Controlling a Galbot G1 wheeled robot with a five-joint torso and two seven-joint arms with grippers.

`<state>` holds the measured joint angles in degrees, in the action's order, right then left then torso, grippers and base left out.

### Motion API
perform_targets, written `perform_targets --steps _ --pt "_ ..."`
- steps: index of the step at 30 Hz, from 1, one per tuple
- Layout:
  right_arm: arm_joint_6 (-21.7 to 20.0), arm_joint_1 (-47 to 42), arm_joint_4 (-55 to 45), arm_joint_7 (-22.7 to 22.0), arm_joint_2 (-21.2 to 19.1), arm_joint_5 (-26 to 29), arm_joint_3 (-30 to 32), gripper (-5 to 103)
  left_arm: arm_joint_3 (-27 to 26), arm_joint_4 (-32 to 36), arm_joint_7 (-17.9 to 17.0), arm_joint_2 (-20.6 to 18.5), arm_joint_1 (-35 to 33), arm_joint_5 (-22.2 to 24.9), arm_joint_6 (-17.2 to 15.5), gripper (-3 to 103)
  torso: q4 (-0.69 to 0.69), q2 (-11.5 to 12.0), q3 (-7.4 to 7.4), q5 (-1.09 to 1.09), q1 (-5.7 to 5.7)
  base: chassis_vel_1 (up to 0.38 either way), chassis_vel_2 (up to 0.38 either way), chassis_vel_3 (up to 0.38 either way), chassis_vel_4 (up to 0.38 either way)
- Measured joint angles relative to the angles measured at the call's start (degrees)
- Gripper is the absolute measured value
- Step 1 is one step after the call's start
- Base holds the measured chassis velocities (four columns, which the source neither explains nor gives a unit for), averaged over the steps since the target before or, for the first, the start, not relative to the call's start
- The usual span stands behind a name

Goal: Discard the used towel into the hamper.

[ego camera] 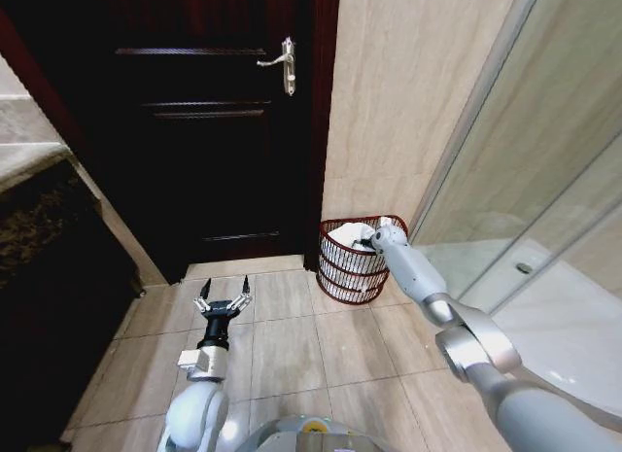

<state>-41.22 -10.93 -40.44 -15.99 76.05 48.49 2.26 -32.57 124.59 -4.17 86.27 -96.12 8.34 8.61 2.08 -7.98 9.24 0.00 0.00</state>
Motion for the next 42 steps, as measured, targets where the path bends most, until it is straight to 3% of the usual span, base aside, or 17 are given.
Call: perform_targets --steps 7,9,13,14,20,22,29,33,37,40,42 --pt "1.5 -2.4 -5.0 0.6 -2.1 0.0 -0.7 19 -0.3 0.8 0.0 0.0 -0.2 0.0 -0.3 100 -0.02 0.0 0.01 0.01 0.00 0.000 0.000 0.000 0.000" --pt "1.5 -3.1 -6.9 0.1 -2.9 0.1 -1.0 24 -0.3 1.1 0.0 0.0 -0.2 0.0 -0.7 100 0.00 0.0 0.01 0.01 0.00 0.000 0.000 0.000 0.000" --pt "3.6 -6.6 -20.0 -5.8 -7.9 2.0 -3.2 40 -0.5 1.2 -0.2 -0.1 0.1 0.1 -1.6 100 -0.03 0.0 0.02 0.03 0.00 0.000 0.000 0.000 0.000" --pt "3.6 -6.6 -20.0 -5.8 -7.9 2.0 -3.2 40 -0.5 1.2 -0.2 -0.1 0.1 0.1 -1.6 100 -0.03 0.0 0.02 0.03 0.00 0.000 0.000 0.000 0.000" --pt "2.5 -8.6 -34.7 -11.4 -14.2 9.0 -2.5 67 0.3 1.1 -0.3 0.2 -0.3 0.1 -2.1 100 0.00 0.0 0.00 0.01 0.00 0.000 0.000 0.000 0.000" --pt "2.2 -8.8 -35.9 -11.8 -15.1 9.6 -2.1 67 0.3 1.3 -0.3 0.1 -0.3 0.0 -2.1 100 -0.01 0.0 0.00 0.00 0.00 0.000 0.000 0.000 0.000" --pt "3.7 -9.1 -37.9 -11.7 -19.4 9.7 0.0 97 1.0 3.0 -0.4 0.4 -0.6 -0.1 -2.5 100 -0.02 0.0 0.00 0.00 0.00 0.000 0.000 0.000 0.000" --pt "6.9 -10.2 -40.1 -10.6 -21.0 7.4 1.1 100 1.2 3.9 -0.8 0.5 -1.0 -0.3 -2.7 100 0.00 0.0 0.00 0.00 0.00 0.000 0.000 0.000 0.000" --pt "6.6 -11.6 -42.0 -9.8 -22.4 5.3 2.0 100 1.3 4.7 -1.1 0.4 -1.1 -0.3 -3.2 100 -0.02 0.0 0.00 0.00 0.00 0.000 0.000 0.000 0.000" --pt "5.8 -11.2 -39.8 -9.4 -22.4 5.5 2.0 100 1.4 5.1 -1.3 0.4 -1.0 -0.4 -3.5 100 -0.02 0.0 0.00 -0.02 0.00 0.000 0.000 0.000 0.000" --pt "7.9 -10.8 -36.4 -7.9 -21.4 6.0 1.7 100 1.8 5.6 -1.5 0.4 -0.9 -0.4 -3.8 100 -0.01 0.0 0.00 0.00 0.00 0.000 0.000 0.000 0.000"
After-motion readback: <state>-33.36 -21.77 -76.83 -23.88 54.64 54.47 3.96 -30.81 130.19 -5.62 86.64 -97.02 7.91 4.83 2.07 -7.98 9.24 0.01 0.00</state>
